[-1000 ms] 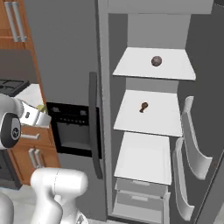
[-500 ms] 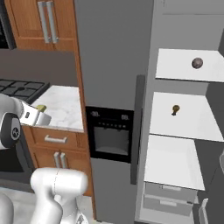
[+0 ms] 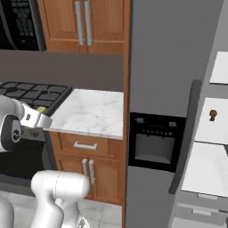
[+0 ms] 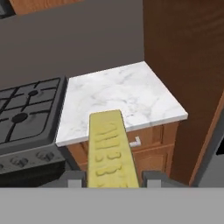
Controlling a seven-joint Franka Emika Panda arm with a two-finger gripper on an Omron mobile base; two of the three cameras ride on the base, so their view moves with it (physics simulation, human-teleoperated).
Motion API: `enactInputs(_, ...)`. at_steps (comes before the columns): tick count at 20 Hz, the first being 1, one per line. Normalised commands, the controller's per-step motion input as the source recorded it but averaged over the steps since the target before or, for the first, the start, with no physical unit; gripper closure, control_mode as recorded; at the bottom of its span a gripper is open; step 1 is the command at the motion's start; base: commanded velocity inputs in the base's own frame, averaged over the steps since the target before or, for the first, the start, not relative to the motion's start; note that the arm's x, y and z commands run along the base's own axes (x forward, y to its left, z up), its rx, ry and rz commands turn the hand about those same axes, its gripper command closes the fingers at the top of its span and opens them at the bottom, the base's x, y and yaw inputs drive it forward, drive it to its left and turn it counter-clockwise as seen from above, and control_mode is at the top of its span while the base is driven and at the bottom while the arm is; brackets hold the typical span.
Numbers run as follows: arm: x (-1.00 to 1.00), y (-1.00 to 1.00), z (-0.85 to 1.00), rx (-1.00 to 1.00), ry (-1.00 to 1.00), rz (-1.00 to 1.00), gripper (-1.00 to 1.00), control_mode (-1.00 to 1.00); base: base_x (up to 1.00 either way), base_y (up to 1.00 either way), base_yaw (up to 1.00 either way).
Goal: Pick the egg and butter from the fridge and place them by the bowl for mixing.
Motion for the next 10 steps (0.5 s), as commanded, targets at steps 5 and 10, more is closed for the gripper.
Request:
enactInputs(5,0.0,0.0,0.0,0.0,0.0,0.0,1.0,1.0,0.23,0.83,0.1)
enactInputs(10,0.0,0.0,0.0,0.0,0.0,0.0,1.0,1.0,0.15,0.66,0.4)
